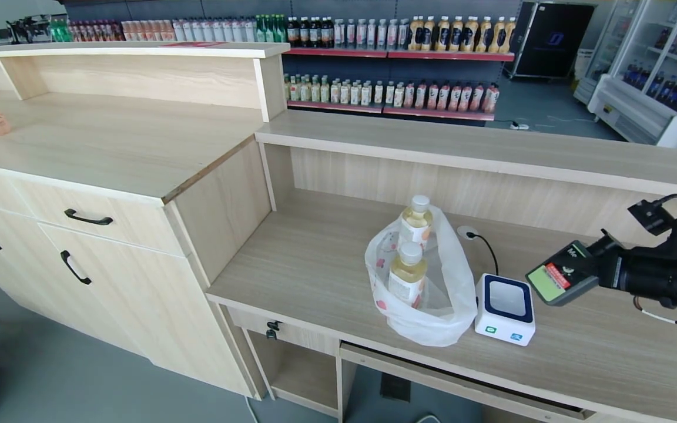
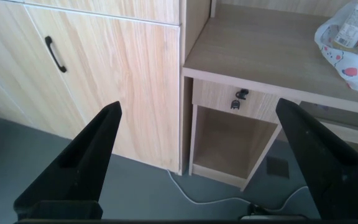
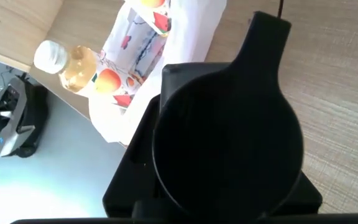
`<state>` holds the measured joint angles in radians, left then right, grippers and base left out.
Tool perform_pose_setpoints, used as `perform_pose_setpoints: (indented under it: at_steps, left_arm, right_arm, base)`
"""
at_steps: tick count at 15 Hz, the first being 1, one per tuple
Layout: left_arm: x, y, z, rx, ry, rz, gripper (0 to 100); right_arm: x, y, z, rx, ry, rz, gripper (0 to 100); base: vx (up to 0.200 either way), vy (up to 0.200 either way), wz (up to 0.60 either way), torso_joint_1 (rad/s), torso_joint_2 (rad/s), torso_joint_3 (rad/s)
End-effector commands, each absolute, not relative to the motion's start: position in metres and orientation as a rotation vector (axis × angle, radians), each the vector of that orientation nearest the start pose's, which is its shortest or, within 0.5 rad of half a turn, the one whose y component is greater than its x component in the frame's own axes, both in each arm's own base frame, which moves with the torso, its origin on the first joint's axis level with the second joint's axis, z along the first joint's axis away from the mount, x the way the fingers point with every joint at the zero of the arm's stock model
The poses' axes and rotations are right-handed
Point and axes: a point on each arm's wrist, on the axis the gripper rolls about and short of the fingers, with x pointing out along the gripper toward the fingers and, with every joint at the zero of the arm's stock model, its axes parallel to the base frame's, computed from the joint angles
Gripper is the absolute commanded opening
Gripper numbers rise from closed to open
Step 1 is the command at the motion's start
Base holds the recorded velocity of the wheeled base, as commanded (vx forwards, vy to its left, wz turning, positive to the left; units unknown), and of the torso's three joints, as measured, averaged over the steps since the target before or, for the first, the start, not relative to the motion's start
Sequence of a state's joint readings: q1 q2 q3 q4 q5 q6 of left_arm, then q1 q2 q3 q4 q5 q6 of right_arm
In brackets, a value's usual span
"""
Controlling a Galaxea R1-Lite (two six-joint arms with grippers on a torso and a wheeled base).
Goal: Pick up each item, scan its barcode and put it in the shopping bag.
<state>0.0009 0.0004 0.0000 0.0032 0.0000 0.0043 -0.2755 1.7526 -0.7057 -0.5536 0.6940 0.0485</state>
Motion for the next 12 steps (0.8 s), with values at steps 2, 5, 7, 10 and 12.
perform_pose_setpoints:
  at_steps: [2, 5, 7, 10, 12]
  left_arm:
    - [-0.023, 0.0, 0.075, 0.005, 0.003, 0.002, 100]
    - [-0.023, 0.0, 0.075, 0.005, 0.003, 0.002, 100]
    - [-0.023, 0.0, 0.075, 0.005, 0.003, 0.002, 100]
    - [-0.023, 0.0, 0.075, 0.005, 0.003, 0.002, 100]
    - [-0.023, 0.0, 0.075, 0.005, 0.003, 0.002, 100]
  right_arm:
    - [0.292, -0.062, 0.123, 0.297, 0.494, 0.413, 0]
    - [0.296, -0.057, 0.119, 0.306, 0.507, 0.43, 0]
    - [0.3, -0.054, 0.118, 0.312, 0.505, 0.445, 0]
    - [0.308, -0.05, 0.113, 0.296, 0.478, 0.46, 0]
    - [0.311, -0.051, 0.11, 0.292, 0.474, 0.463, 0]
  base:
    - [0.0, 0.0, 0.0, 0.0, 0.0, 0.0]
    - [0.0, 0.0, 0.0, 0.0, 0.0, 0.0]
    - [0.0, 0.0, 0.0, 0.0, 0.0, 0.0]
    - [0.0, 0.0, 0.0, 0.0, 0.0, 0.0]
    - [0.0, 0.0, 0.0, 0.0, 0.0, 0.0]
